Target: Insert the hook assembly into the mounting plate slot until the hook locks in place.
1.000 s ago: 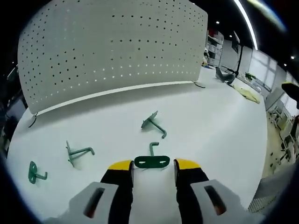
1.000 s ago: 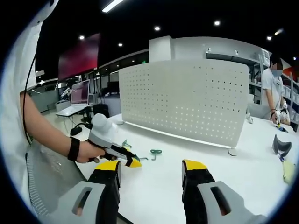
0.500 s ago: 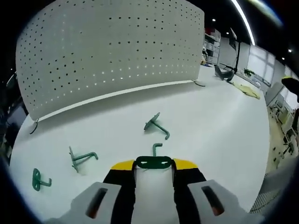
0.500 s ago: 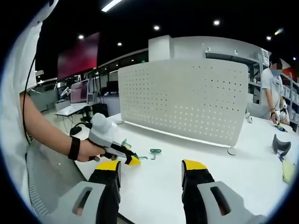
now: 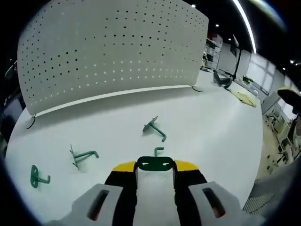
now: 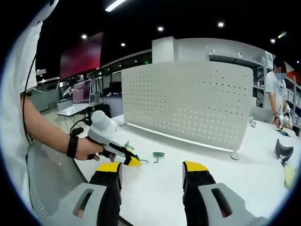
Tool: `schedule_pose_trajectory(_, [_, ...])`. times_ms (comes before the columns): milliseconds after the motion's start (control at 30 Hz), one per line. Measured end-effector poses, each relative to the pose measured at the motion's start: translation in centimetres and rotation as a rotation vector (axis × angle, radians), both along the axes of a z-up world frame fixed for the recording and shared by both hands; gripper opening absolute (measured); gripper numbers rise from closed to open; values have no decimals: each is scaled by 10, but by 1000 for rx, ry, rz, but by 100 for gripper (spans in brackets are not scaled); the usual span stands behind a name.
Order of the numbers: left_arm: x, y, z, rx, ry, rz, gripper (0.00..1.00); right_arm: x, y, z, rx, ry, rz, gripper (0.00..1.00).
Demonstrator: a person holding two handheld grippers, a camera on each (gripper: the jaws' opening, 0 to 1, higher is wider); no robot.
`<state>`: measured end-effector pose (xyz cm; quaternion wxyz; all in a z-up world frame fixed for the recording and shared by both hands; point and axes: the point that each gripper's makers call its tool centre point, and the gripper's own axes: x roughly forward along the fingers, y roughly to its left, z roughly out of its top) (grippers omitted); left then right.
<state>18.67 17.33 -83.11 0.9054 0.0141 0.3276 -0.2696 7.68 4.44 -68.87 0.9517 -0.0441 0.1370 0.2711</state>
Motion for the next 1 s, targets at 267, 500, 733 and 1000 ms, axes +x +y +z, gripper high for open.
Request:
schedule_pose_trajectory(267, [-4,2,18,-71,6,8,29,-3,5,2,-3,-6,15,52])
schedule_pose_trajectory(500, [-12,5,35,-136,17,15,29,-4,10,4,-3,-15,31,51])
schedule_pose_trajectory(733, [-24,10,51,-206,50,18,29,-5,19,6,-9,-18,66,51])
schedule_pose_trajectory(1000, [-37,15,64,-238,45,5,29,-10,31,12,2,-16,101,50])
